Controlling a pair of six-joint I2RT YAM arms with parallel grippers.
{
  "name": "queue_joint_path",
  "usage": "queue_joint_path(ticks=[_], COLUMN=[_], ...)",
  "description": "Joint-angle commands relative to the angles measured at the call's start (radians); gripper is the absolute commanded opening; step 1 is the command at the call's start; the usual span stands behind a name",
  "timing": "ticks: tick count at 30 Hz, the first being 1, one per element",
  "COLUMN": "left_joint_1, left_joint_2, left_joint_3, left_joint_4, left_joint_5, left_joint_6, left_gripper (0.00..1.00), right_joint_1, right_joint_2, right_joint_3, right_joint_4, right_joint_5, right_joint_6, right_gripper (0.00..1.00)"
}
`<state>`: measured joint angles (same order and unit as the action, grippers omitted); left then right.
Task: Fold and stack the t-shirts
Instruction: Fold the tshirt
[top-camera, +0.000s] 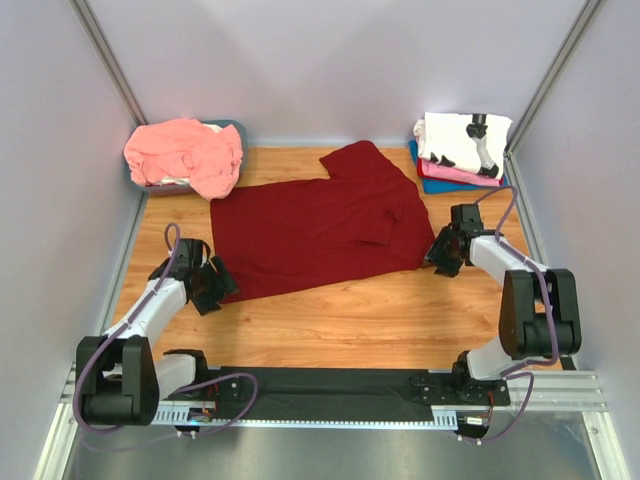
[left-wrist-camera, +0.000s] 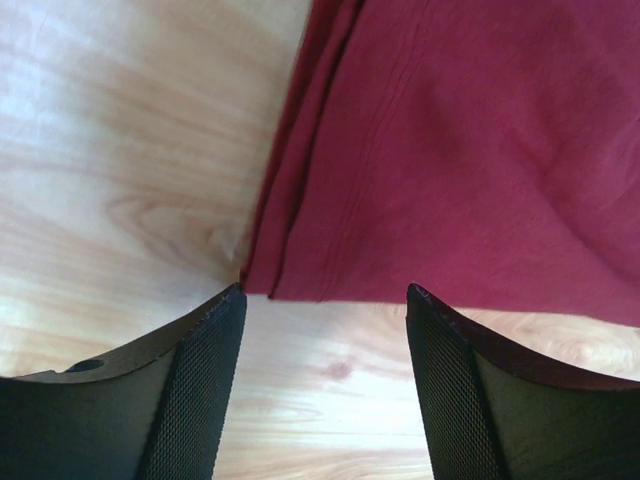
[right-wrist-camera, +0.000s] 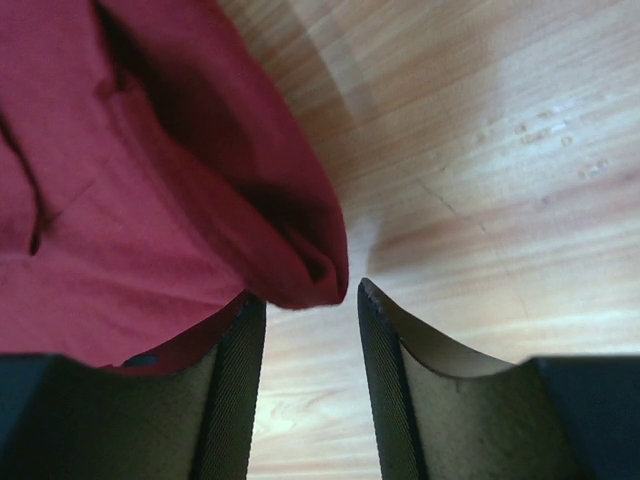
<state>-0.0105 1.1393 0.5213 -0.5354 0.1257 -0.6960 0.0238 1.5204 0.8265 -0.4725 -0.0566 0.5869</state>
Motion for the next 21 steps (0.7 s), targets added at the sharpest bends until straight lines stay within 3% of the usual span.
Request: queue_joint_path(ticks=[1,4,7,11,14,20,21], left_joint_1=[0.000,0.000,-0.009,-0.023,-0.020,0.004,0.048], left_joint_2=[0.065,0.106,0.123,0.131,0.097,-0.052,-0.076], left_joint_3=[-0.003,0.005,0.016,0.035,0.063,0.178,0.184], left_joint_4=[0.095,0.117,0.140,0.146,0.121,-0.078,-0.095], left_joint_5=[-0.035,-0.060,-0.064,-0.070,-0.011,-0.081,-0.084], left_joint_6=[-0.008,-0.005,-0.003,0.000,-0.017,0.015,0.039], left_gripper=[0.72,0.70,0.53,0.00,0.00,0.00,0.00], right_joint_1=[-0.007,-0.010,-0.012,-0.015,-0.047,-0.053,-0.053], right_joint_2=[0.052,0.087,0.110,0.119,0.104,-0.017,-0.046], right_joint_3=[0.049,0.075,0.095,0.099,0.097,0.080,0.059], right_joint_4=[0.092,0.103,0.097,0.100,0.083,-0.024,-0.032], right_joint_5=[-0.017,-0.019,-0.017,-0.011,0.027,0.356,0.386], right_joint_6=[0.004,-0.002,-0.016,-0.021,-0.033,-0.039,-0.038], right_gripper=[0.42,0.38,0.31,0.17,0.00,0.01,0.00])
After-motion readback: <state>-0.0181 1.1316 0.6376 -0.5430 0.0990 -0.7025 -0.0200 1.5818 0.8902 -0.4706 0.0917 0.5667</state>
